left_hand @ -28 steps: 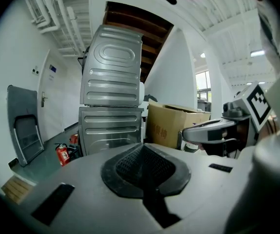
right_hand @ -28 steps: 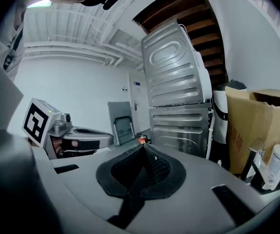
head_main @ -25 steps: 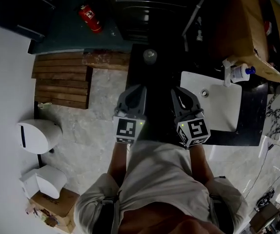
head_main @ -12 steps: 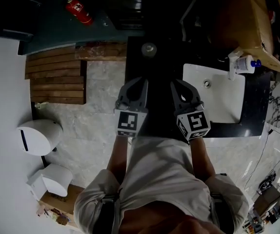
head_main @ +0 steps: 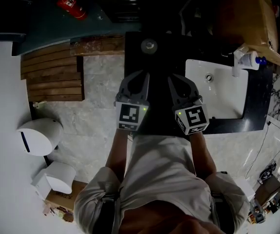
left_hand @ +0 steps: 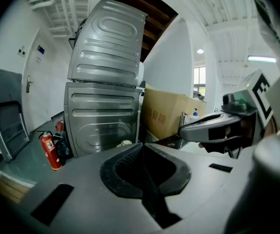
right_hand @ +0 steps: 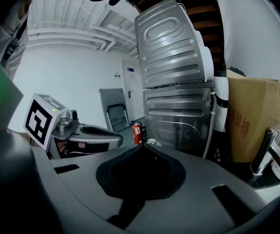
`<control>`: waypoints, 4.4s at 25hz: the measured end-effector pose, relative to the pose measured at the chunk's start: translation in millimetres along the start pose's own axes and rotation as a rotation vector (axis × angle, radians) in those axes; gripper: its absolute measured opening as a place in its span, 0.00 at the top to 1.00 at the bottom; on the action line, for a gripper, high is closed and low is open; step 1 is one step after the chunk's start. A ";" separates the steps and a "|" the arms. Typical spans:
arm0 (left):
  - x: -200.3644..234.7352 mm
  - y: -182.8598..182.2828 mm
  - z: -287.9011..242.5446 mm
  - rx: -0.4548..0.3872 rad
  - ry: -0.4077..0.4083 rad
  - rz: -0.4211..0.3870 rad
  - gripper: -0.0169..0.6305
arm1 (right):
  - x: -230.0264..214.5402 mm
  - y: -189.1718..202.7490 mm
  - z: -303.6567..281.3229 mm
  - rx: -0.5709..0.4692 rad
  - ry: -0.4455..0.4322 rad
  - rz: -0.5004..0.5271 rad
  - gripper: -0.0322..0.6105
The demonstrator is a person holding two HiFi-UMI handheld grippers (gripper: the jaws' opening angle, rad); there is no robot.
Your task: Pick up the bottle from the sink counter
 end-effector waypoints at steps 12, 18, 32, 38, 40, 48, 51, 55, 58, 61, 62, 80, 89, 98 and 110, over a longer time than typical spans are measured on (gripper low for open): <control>19.6 14.8 -27.6 0.046 0.023 -0.021 0.97 | -3.5 13.3 -26.2 0.034 0.002 -0.017 0.95; 26.6 23.5 -38.5 0.070 0.031 -0.019 0.96 | -4.8 19.4 -39.2 0.049 -0.002 -0.023 0.95; 38.3 40.2 -63.1 0.126 0.025 -0.032 0.81 | -10.5 31.0 -56.9 0.074 -0.013 -0.042 0.95; 43.4 43.4 -73.4 0.139 0.025 -0.034 0.74 | -11.3 34.3 -62.8 0.083 -0.019 -0.047 0.95; 45.3 44.7 -77.5 0.147 0.027 -0.036 0.71 | -12.0 35.0 -64.2 0.085 -0.020 -0.047 0.95; 49.0 48.2 -91.8 0.165 0.046 -0.037 0.63 | -16.1 38.9 -68.0 0.095 -0.020 -0.053 0.95; 49.9 49.5 -97.2 0.173 0.050 -0.038 0.58 | -16.8 39.0 -68.9 0.096 -0.021 -0.053 0.95; 51.8 52.2 -104.5 0.184 0.055 -0.036 0.55 | -17.8 39.8 -69.2 0.097 -0.022 -0.054 0.95; 53.4 52.8 -109.3 0.184 0.063 -0.034 0.53 | -18.3 40.2 -69.6 0.101 -0.021 -0.055 0.95; 54.8 51.8 -113.3 0.187 0.066 -0.040 0.51 | -18.4 40.5 -69.9 0.104 -0.021 -0.057 0.95; 54.8 51.7 -114.8 0.191 0.067 -0.043 0.51 | -18.7 40.8 -69.9 0.104 -0.021 -0.058 0.95; 52.7 49.4 -142.3 0.155 0.087 -0.032 0.49 | -22.3 39.4 -66.0 0.096 -0.014 -0.060 0.95; 53.0 50.8 -142.4 0.116 0.081 -0.053 0.47 | -23.9 37.6 -58.9 0.090 -0.003 -0.055 0.95; 52.6 51.7 -142.2 0.117 0.070 -0.060 0.47 | -22.3 35.3 -50.5 0.081 0.004 -0.049 0.95; 51.1 51.7 -140.4 0.114 0.062 -0.055 0.47 | -22.4 33.4 -39.3 0.070 0.022 -0.047 0.95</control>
Point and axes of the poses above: the fingertips, and each gripper's own axes: z backward along the fingers, x to its left, y out of its underside, the point moved 8 cm from there along z, backward along the fingers, and after that the axes turned 1 degree about y, right-handed, at the moved point
